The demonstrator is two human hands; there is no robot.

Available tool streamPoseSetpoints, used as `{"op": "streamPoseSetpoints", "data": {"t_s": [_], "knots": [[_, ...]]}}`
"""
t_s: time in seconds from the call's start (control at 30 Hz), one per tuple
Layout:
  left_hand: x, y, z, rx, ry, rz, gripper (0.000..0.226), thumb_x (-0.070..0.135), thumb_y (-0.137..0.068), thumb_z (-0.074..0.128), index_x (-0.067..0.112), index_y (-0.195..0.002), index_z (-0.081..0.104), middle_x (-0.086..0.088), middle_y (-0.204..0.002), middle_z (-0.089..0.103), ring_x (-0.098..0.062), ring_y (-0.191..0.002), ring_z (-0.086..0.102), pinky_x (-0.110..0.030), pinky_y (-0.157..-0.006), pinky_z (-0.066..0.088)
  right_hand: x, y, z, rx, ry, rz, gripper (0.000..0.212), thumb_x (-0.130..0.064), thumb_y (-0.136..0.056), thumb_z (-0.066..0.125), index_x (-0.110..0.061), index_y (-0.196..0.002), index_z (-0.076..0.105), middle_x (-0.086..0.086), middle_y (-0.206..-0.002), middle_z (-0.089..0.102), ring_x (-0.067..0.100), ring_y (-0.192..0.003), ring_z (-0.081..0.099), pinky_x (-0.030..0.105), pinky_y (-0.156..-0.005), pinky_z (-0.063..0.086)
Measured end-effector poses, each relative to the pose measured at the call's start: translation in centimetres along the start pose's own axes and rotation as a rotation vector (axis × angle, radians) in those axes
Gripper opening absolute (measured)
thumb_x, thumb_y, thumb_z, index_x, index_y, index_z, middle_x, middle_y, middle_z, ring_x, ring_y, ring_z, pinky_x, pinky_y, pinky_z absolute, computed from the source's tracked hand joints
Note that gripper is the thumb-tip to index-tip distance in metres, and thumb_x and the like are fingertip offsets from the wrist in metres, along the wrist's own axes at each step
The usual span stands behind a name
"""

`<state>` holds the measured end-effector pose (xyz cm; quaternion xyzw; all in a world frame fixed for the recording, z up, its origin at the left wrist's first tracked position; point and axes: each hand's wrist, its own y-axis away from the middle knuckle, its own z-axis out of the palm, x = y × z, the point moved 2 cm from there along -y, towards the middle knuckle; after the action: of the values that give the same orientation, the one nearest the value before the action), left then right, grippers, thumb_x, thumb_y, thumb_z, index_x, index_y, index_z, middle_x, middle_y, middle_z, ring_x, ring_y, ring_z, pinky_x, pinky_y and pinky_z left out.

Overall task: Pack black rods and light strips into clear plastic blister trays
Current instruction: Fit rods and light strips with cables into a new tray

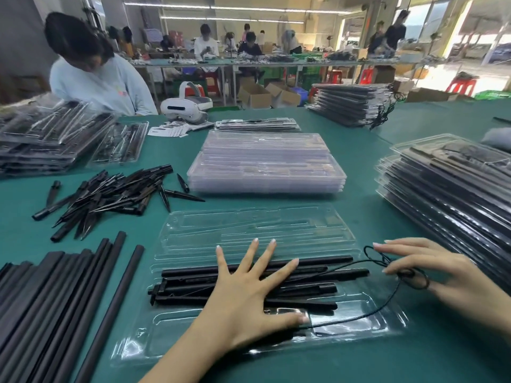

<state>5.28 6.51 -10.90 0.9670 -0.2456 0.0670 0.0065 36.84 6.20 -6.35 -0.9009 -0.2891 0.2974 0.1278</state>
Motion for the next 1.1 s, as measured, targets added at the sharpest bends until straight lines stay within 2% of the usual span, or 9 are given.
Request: {"op": "streamPoseSetpoints", "data": {"t_s": [0.1, 0.23, 0.37, 0.47, 0.6, 0.7, 0.8, 1.0, 1.1], "knots": [[0.1, -0.1, 0.1, 0.005, 0.012, 0.0, 0.077, 0.096, -0.061, 0.005, 0.07, -0.128, -0.023, 0.016, -0.154, -0.027, -0.011, -0.138, -0.035, -0.067, -0.102, -0.024, -0.4, -0.2, -0.4, -0.001, -0.02, -0.019, 0.027, -0.011, -0.087, 0.067, -0.032, -0.104, 0.069, -0.011, -0.108, 0.07, 0.012, -0.106, 0.064, 0.025, -0.089, 0.049], [0.0, 0.0, 0.1, 0.018, 0.013, 0.002, 0.077, 0.095, -0.063, 0.007, 0.069, -0.13, -0.022, 0.015, -0.154, -0.027, -0.011, -0.139, -0.035, -0.067, -0.102, -0.023, -1.4, -0.1, 0.7, 0.215, -0.242, 0.194, 0.064, -0.006, -0.079, 0.067, -0.04, -0.128, 0.046, 0.009, -0.065, 0.065, 0.023, -0.06, 0.063, 0.028, -0.064, 0.053], [0.1, 0.0, 0.2, 0.023, 0.007, 0.002, 0.076, 0.094, -0.064, 0.007, 0.069, -0.13, -0.021, 0.015, -0.154, -0.027, -0.011, -0.139, -0.035, -0.067, -0.102, -0.024, -2.3, 0.1, 1.9, 0.344, -0.52, 0.423, 0.034, -0.003, -0.089, 0.057, -0.035, -0.1, 0.06, 0.009, -0.041, 0.046, 0.012, -0.034, 0.039, 0.012, -0.037, 0.03], [0.0, 0.0, 0.2, 0.025, 0.014, 0.0, 0.075, 0.093, -0.066, 0.01, 0.069, -0.13, -0.021, 0.016, -0.154, -0.027, -0.01, -0.138, -0.036, -0.066, -0.102, -0.024, -2.0, 0.7, 2.1, 0.219, -0.627, 0.569, 0.036, 0.002, -0.093, 0.046, -0.018, -0.082, 0.074, 0.011, -0.043, 0.047, 0.008, -0.035, 0.036, 0.008, -0.038, 0.028], [0.0, 0.0, 0.3, 0.028, 0.013, 0.001, 0.074, 0.093, -0.067, 0.01, 0.069, -0.13, -0.021, 0.016, -0.154, -0.028, -0.009, -0.137, -0.036, -0.065, -0.103, -0.025, -2.7, 1.4, 1.6, 0.004, -0.757, 0.619, 0.045, 0.013, -0.092, 0.031, -0.003, -0.102, 0.072, 0.024, -0.064, 0.061, 0.02, -0.051, 0.054, 0.021, -0.046, 0.046], [0.0, 0.0, 0.3, 0.023, 0.006, 0.002, 0.074, 0.093, -0.067, 0.008, 0.069, -0.13, -0.022, 0.016, -0.154, -0.027, -0.009, -0.138, -0.036, -0.066, -0.103, -0.024, -3.0, 1.4, 0.6, -0.195, -0.377, 0.453, 0.032, -0.009, -0.089, 0.062, -0.03, -0.113, 0.069, 0.007, -0.08, 0.073, 0.013, -0.068, 0.064, 0.024, -0.067, 0.05], [0.0, 0.1, 0.2, 0.02, 0.005, 0.001, 0.074, 0.093, -0.067, 0.007, 0.069, -0.13, -0.022, 0.016, -0.154, -0.027, -0.009, -0.138, -0.036, -0.066, -0.103, -0.024, -3.3, 0.9, 0.2, -0.119, -0.044, 0.348, 0.035, -0.038, -0.065, 0.076, -0.051, -0.097, 0.07, -0.015, -0.07, 0.068, 0.001, -0.065, 0.06, 0.015, -0.066, 0.045], [0.0, 0.1, 0.1, 0.014, 0.018, 0.002, 0.073, 0.092, -0.068, 0.008, 0.068, -0.13, -0.021, 0.016, -0.153, -0.028, -0.008, -0.137, -0.037, -0.065, -0.103, -0.024, -3.3, -0.2, 0.3, 0.274, -0.132, 0.254, 0.023, -0.019, -0.066, 0.072, -0.029, -0.087, 0.075, -0.015, -0.089, 0.053, 0.002, -0.083, 0.053, 0.013, -0.076, 0.044], [0.0, 0.1, 0.1, 0.012, 0.012, 0.006, 0.074, 0.092, -0.068, 0.008, 0.068, -0.131, -0.021, 0.017, -0.153, -0.028, -0.008, -0.137, -0.037, -0.065, -0.103, -0.025, -3.7, -0.7, 0.4, 0.289, -0.219, 0.325, 0.008, -0.027, -0.07, 0.07, -0.027, -0.076, 0.075, -0.011, -0.09, 0.067, 0.005, -0.083, 0.063, 0.012, -0.075, 0.048]]}}
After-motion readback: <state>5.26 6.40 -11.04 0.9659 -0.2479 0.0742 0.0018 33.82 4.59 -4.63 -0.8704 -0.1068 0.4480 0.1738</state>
